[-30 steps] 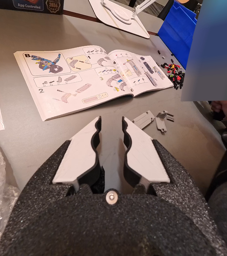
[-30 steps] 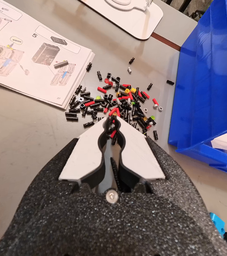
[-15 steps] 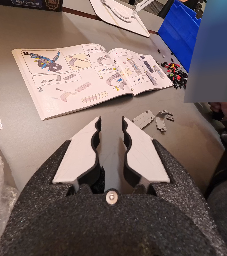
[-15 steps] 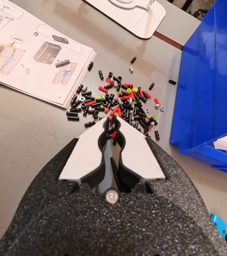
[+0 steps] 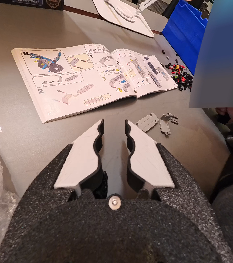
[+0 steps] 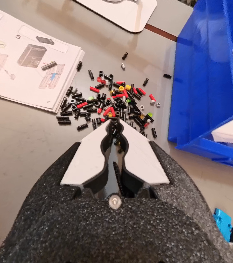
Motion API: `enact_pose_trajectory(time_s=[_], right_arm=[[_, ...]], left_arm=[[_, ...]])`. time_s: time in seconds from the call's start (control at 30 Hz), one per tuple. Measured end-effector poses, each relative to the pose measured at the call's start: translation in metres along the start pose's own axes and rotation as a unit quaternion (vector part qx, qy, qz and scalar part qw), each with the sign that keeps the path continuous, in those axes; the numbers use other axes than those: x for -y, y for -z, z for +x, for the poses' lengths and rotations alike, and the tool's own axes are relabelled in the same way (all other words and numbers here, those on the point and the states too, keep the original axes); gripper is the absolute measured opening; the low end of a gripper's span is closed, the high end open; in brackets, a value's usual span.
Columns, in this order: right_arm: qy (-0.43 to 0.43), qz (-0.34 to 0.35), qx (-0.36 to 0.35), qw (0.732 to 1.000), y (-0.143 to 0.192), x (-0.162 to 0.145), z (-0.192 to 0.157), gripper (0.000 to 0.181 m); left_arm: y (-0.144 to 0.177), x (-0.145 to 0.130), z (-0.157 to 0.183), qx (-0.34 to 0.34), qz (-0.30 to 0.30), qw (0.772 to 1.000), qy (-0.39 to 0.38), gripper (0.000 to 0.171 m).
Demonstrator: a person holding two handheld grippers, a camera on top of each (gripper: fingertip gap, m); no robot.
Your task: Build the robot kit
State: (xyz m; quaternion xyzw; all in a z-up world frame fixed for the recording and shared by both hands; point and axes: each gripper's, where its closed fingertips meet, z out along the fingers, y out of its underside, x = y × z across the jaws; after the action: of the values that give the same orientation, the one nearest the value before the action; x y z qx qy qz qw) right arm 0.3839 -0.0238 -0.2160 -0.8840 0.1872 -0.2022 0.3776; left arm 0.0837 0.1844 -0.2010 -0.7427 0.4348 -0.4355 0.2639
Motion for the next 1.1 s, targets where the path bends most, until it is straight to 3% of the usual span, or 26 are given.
enact_pose_trajectory(time_s=[0.2, 0.77, 0.93, 1.1], right_arm=[[-0.071, 0.007, -0.010, 0.997, 0.004, -0.003, 0.020, 0.005], [-0.090, -0.010, -0.050, 0.995, 0.003, -0.012, 0.035, 0.000], [-0.061, 0.005, -0.019, 0.998, 0.002, -0.003, 0.020, 0.000], [0.049, -0.003, -0.007, 0.999, -0.003, 0.000, -0.008, 0.000]], left_arm=[[-0.001, -0.001, 0.000, 0.000, -0.002, 1.000, -0.001, 0.029], [-0.001, -0.001, 0.000, -0.002, -0.005, 1.000, 0.001, 0.029], [-0.001, -0.002, 0.001, -0.003, -0.006, 1.000, 0.001, 0.029], [-0.001, -0.002, 0.001, -0.006, -0.006, 1.000, 0.003, 0.029]])
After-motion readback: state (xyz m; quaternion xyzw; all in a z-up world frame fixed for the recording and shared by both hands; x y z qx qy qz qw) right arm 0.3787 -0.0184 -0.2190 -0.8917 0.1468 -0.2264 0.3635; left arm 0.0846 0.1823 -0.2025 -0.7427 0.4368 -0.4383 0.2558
